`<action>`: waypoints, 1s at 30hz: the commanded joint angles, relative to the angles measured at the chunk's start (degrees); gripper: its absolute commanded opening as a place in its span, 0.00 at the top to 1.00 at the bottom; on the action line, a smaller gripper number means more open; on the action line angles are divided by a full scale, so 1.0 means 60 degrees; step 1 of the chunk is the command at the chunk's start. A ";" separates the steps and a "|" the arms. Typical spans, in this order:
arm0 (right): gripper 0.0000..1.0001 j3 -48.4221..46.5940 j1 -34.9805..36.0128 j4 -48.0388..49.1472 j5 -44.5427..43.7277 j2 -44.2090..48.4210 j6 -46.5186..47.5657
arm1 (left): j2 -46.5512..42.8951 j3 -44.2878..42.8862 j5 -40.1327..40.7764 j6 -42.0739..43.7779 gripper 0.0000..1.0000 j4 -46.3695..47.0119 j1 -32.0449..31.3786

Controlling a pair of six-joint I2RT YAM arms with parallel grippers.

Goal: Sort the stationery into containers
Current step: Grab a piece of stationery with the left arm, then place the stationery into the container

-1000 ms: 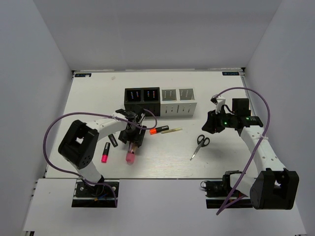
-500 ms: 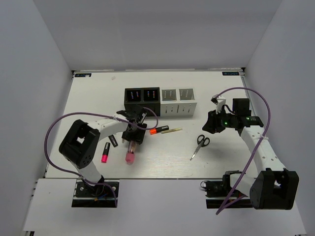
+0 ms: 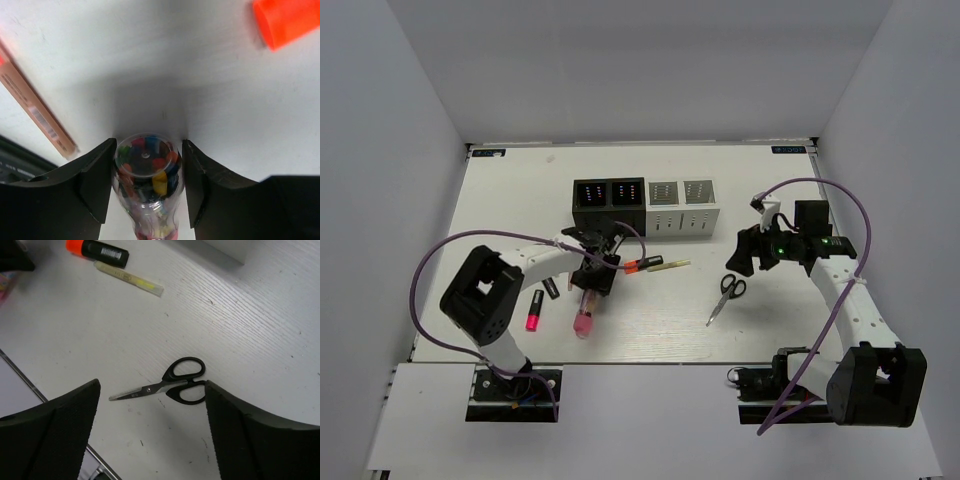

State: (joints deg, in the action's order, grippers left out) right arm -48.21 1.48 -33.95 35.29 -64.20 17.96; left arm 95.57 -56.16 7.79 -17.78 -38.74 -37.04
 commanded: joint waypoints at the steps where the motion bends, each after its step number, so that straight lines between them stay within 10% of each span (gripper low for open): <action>1: 0.10 -0.0110 -0.0041 -0.0199 0.0563 0.0169 0.0390 | -0.0882 -0.0467 0.0195 -0.0083 1.00 -0.0836 -0.0345; 8: 0.12 -0.0125 -0.0041 -0.0347 0.0960 0.0242 0.0713 | -0.1792 -0.2342 -0.0009 0.0034 1.00 -0.1321 -0.0287; 15: 0.73 -0.0213 -0.0041 -0.0537 0.1326 0.0125 0.0875 | -0.1339 -0.4744 -0.0112 0.0312 1.00 -0.1366 0.0488; 23: 0.73 -0.0198 -0.0026 -0.0639 0.1735 -0.0007 0.0875 | 0.0782 -0.9060 0.0149 0.0678 1.00 -0.1556 0.1426; 30: 0.73 -0.0184 -0.0026 -0.0756 0.1897 0.0022 0.0948 | 0.1913 -0.9991 0.1482 0.1585 1.00 -0.0561 0.1837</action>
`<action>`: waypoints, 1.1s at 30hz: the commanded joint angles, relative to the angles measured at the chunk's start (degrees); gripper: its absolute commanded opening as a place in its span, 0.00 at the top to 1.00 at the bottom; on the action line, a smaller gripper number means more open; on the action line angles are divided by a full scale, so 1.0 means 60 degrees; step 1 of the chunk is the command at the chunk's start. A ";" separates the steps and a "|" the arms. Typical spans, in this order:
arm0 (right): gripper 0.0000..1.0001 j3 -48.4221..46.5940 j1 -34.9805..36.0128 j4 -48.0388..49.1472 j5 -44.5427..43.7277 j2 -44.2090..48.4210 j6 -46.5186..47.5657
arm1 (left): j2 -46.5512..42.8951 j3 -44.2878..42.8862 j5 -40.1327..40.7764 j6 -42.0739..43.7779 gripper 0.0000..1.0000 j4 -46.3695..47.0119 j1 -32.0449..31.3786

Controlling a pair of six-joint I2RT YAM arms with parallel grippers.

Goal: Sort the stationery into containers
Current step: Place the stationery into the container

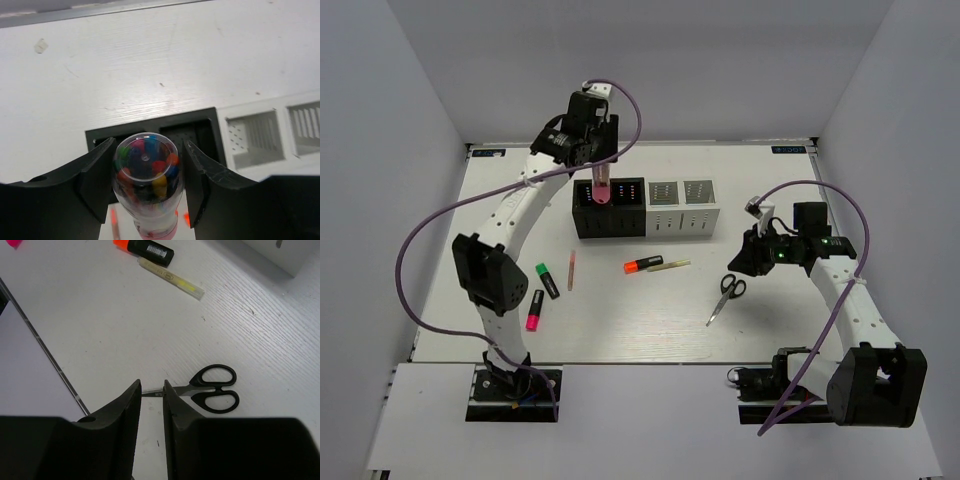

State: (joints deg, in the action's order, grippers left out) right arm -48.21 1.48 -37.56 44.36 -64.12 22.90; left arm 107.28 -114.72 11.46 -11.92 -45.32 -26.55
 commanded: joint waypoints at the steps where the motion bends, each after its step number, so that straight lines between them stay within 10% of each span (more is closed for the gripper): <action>1: 0.73 -0.0184 -0.0026 -0.0141 0.0472 0.0022 0.0154 | -0.0039 0.0015 0.1003 0.0668 1.00 0.0899 0.0088; 24: 0.87 -0.0139 -0.0026 -0.0390 0.1000 -0.0183 0.0725 | -0.0171 0.4000 0.2630 0.2442 1.00 0.5735 -0.0073; 29: 0.67 -0.0139 -0.0026 -0.0434 0.1044 -0.0198 0.0842 | -0.0478 0.4704 0.2703 0.2236 0.99 0.6088 -0.0102; 33: 0.43 -0.0198 -0.0026 -0.0565 0.1059 -0.0227 0.0944 | -0.0683 0.4939 0.2675 0.2148 0.59 0.6162 -0.0131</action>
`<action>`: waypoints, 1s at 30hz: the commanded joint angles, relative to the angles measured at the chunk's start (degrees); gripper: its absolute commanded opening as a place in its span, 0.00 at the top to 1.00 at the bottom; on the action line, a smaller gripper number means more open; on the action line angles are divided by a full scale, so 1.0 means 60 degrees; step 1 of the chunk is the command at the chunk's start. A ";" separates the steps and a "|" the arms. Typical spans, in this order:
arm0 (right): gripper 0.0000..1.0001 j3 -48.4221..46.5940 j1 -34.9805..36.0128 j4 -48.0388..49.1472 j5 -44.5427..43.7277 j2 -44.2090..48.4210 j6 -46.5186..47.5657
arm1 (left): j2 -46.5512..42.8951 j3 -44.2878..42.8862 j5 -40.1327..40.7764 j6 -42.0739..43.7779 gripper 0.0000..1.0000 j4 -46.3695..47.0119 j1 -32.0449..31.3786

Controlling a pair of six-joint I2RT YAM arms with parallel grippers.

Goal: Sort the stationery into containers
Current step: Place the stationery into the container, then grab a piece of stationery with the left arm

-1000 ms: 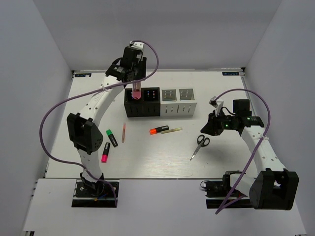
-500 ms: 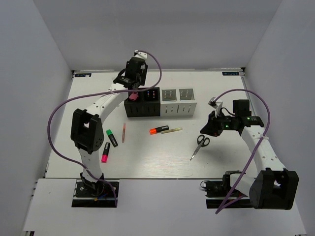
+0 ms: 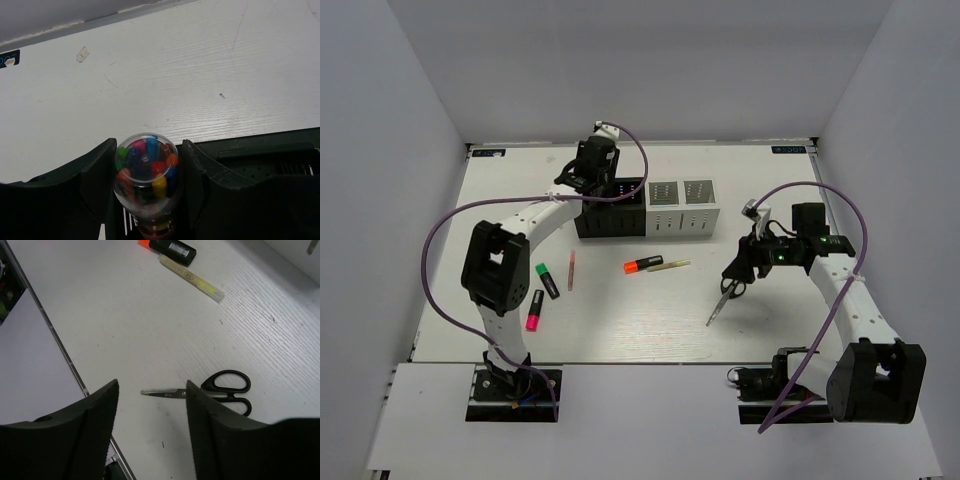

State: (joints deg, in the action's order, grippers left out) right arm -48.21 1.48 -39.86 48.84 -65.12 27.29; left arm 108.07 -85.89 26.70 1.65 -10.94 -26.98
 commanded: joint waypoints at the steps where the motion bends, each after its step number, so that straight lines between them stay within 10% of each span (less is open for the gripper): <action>1: 0.38 -0.0198 -0.0012 -0.0227 0.0341 -0.0088 0.0227 | -0.0858 0.0193 0.0135 -0.0114 0.45 0.0490 -0.0059; 13: 0.10 -0.0315 -0.0026 -0.0258 0.0327 -0.0045 0.0141 | -0.1503 -0.0070 0.0296 -0.0113 0.23 0.0183 -0.0219; 16: 0.10 -0.0228 -0.0026 -0.0140 0.0209 0.0116 -0.0109 | -0.2204 0.0148 0.0413 -0.0521 0.51 -0.0502 -0.0395; 18: 0.10 -0.0198 -0.0041 -0.0124 0.0312 0.0146 -0.0095 | -0.2861 0.0353 0.0385 -0.1381 1.00 -0.1466 -0.0512; 20: 0.42 -0.0300 -0.0041 -0.0256 0.0473 0.0058 0.0094 | -0.3900 0.1041 0.0122 -0.1957 1.00 -0.2728 -0.0658; 21: 0.99 -0.0344 0.0003 -0.0518 0.0473 -0.0029 0.0168 | -0.4399 0.1275 0.0063 -0.2946 1.00 -0.3835 -0.0659; 22: 1.00 -0.0490 -0.0011 -0.0549 0.0415 -0.0146 0.0096 | -0.4665 0.2176 -0.0141 -0.3275 0.98 -0.4223 -0.0674; 24: 1.00 -0.0535 0.0003 -0.0579 0.0313 -0.0220 0.0110 | -0.5441 0.3146 -0.0202 -0.4605 0.40 -0.5332 -0.0659; 25: 0.87 -0.0521 0.0018 -0.0550 0.0109 -0.0264 0.0067 | -0.6256 0.3848 -0.0260 -0.5176 0.29 -0.5514 -0.0630; 27: 0.21 -0.0535 0.0032 -0.0477 0.0020 -0.0279 -0.0007 | -0.6803 0.4918 -0.0464 -0.5924 0.12 -0.5865 -0.0338; 30: 0.16 -0.0506 0.0032 -0.0404 -0.0098 -0.0265 -0.0138 | -0.7961 0.6241 -0.0977 -0.6880 0.12 -0.5897 0.0510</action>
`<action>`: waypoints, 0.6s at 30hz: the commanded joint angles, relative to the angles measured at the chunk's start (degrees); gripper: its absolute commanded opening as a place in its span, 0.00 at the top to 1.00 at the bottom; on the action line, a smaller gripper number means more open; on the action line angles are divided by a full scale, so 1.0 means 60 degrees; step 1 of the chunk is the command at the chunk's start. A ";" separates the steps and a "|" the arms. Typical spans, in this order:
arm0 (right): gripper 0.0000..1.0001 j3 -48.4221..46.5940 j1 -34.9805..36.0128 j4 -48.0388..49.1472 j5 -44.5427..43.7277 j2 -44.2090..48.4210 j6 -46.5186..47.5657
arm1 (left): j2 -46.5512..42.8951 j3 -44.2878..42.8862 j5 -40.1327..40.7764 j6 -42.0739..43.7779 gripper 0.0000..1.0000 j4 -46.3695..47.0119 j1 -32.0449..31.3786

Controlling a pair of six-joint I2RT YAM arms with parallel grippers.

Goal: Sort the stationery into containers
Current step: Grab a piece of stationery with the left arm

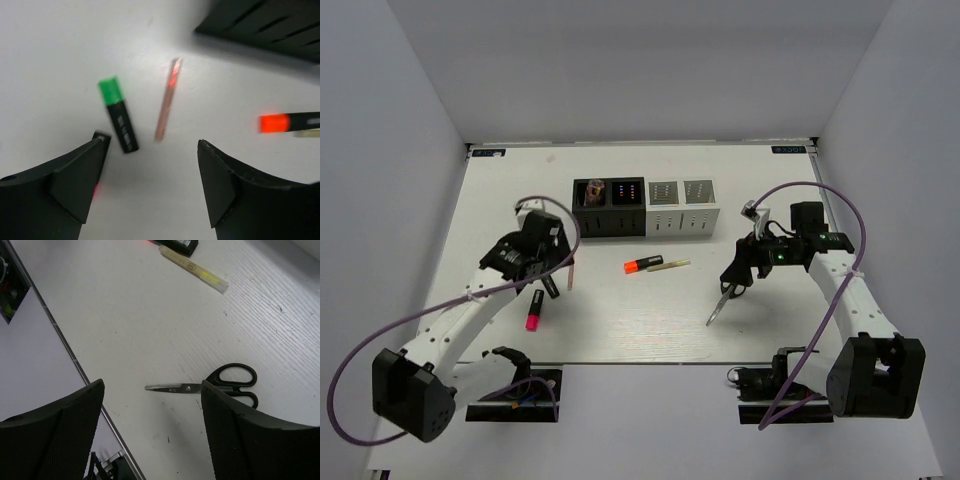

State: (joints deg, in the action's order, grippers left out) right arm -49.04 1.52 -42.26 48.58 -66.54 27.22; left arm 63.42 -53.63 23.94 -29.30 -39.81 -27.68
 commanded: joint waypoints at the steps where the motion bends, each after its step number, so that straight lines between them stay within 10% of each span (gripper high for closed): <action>1: 0.21 -0.0382 0.0025 0.0056 -0.0083 -0.0057 -0.0171 | -0.0883 0.1069 -0.0722 -0.2216 0.15 -0.0968 0.0731; 7: 0.34 -0.0382 -0.0004 -0.0031 0.0004 -0.0071 -0.0230 | 0.0428 0.1658 -0.1993 -0.3041 0.48 -0.0486 0.2063; 18: 0.35 -0.0338 -0.0004 -0.0032 -0.0025 -0.0057 -0.0172 | 0.2524 0.0838 -0.1998 -0.2544 0.32 0.0351 0.2797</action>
State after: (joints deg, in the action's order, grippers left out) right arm -49.06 1.52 -42.26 47.97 -66.83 25.93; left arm 77.30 -45.98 12.88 -45.67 -39.72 -11.99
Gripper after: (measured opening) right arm 0.647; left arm 0.678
